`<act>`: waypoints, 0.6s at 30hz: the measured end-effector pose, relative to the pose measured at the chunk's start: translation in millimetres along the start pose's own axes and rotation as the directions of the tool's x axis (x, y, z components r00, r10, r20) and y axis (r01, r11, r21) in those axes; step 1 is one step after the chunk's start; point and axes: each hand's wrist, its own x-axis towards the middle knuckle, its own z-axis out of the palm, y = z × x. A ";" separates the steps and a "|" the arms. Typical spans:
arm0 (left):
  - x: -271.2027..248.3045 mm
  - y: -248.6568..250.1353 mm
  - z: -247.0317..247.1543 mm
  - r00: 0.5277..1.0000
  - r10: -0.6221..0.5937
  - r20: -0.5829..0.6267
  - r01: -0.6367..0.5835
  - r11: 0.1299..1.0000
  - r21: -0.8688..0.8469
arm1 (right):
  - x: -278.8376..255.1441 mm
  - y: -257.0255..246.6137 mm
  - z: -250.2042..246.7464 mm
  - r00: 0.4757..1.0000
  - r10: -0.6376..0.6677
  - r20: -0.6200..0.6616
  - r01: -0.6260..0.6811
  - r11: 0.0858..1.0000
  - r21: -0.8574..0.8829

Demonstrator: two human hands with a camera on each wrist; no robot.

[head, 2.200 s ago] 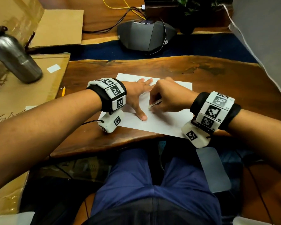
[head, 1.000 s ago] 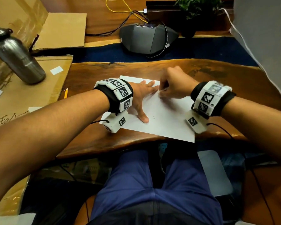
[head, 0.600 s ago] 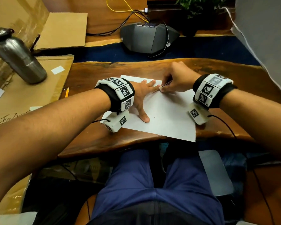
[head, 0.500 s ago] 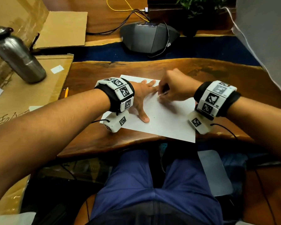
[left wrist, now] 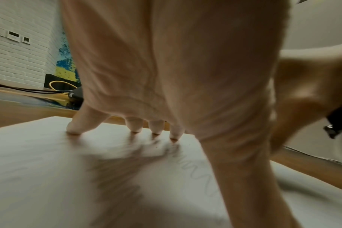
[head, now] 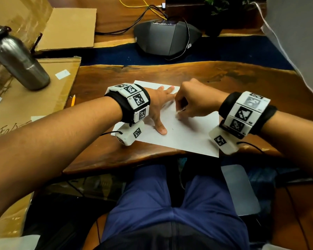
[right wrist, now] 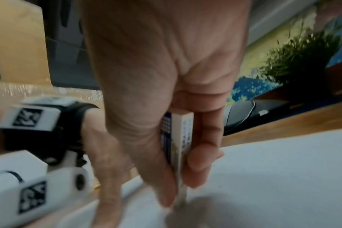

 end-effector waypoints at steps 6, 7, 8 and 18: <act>1.6 -1.7 1.3 1.000 0.003 -0.002 -0.003 1.000 0.018 | 16.6 25.9 -15.8 0.996 0.060 0.062 -0.064 0.995 0.075; 2.3 -2.8 1.6 1.000 -0.001 0.001 0.001 1.000 0.021 | 20.6 31.8 -17.5 0.996 0.085 -0.007 -0.085 0.995 0.054; 2.0 -3.0 1.9 1.000 -0.005 0.003 0.005 1.000 0.027 | 22.6 34.4 -17.7 0.993 0.099 -0.064 -0.097 0.995 0.037; 3.8 -1.1 1.2 1.000 0.006 0.017 -0.007 0.999 0.040 | 1.0 11.4 -9.6 0.992 0.017 0.125 -0.021 0.999 0.031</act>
